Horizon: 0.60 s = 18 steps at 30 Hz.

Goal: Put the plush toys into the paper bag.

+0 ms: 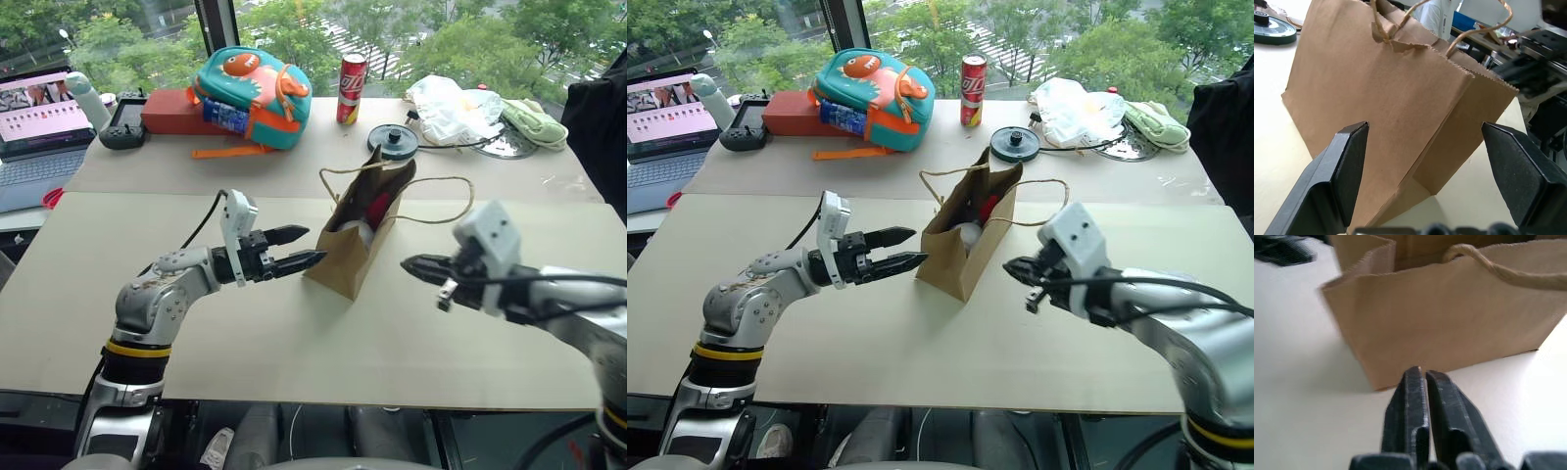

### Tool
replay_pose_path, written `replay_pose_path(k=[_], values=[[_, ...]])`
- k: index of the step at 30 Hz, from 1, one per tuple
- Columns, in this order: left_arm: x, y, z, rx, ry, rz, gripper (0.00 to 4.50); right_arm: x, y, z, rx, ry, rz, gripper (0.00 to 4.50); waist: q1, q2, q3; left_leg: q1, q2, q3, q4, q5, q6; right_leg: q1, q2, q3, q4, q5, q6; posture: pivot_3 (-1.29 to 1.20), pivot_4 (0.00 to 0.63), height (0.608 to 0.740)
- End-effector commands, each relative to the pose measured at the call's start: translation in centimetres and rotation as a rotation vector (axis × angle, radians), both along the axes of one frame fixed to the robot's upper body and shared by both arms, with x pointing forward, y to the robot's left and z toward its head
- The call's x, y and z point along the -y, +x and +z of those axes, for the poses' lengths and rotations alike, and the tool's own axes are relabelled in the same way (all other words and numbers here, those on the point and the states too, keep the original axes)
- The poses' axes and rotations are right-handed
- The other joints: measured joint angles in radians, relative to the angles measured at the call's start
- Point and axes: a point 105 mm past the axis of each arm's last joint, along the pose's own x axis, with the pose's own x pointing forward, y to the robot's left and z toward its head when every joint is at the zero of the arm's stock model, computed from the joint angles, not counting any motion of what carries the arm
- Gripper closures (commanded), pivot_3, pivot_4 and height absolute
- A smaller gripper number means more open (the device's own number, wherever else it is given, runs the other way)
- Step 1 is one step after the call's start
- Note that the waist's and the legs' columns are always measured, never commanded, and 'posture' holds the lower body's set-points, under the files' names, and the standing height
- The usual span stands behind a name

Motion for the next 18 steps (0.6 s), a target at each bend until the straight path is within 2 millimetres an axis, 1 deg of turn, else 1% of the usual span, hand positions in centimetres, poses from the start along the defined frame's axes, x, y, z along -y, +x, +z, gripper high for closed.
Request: replay_pose_path(k=[1, 4, 5, 10, 18], values=[[0.4, 0.1, 0.4, 0.062, 0.023, -0.019, 0.57, -1.3, 1.3, 1.0, 0.075, -0.003, 0.009, 4.45, 0.001, 0.000, 0.000, 0.000, 0.000, 0.000, 0.000, 0.000, 0.000, 0.000, 0.000, 0.000, 0.000, 0.000, 0.000, 0.00, 0.150, 0.739], [1.1, 0.2, 0.2, 0.078, 0.036, -0.035, 0.57, -3.2, 2.2, 1.9, 0.105, 0.022, 0.044, 4.45, 0.000, 0.000, 0.000, -0.001, 0.000, 0.000, 0.000, 0.000, 0.000, 0.000, 0.000, 0.000, 0.000, 0.001, -0.001, 0.00, 0.150, 0.739], [1.3, 0.3, 0.1, 0.083, 0.038, -0.036, 0.57, -3.6, 2.4, 2.1, 0.110, 0.027, 0.047, 4.45, 0.000, 0.000, 0.000, -0.001, 0.000, 0.000, 0.000, 0.000, 0.000, -0.001, 0.000, 0.000, 0.000, 0.004, -0.006, 0.00, 0.150, 0.739], [2.3, 0.5, -0.3, 0.103, 0.054, -0.043, 0.57, -5.4, 3.1, 2.8, 0.126, 0.062, 0.061, 4.45, 0.002, 0.000, 0.000, -0.002, 0.000, -0.001, 0.000, 0.000, 0.000, -0.001, 0.000, -0.001, 0.000, 0.004, -0.007, 0.00, 0.150, 0.739], [3.3, 0.7, -0.5, 0.121, 0.054, -0.025, 0.57, -6.2, 3.8, 3.2, 0.138, 0.083, 0.048, 4.45, 0.001, 0.000, 0.000, -0.002, 0.000, -0.002, 0.000, 0.000, 0.000, -0.001, 0.000, -0.001, 0.000, 0.004, -0.007, 0.00, 0.150, 0.739]])
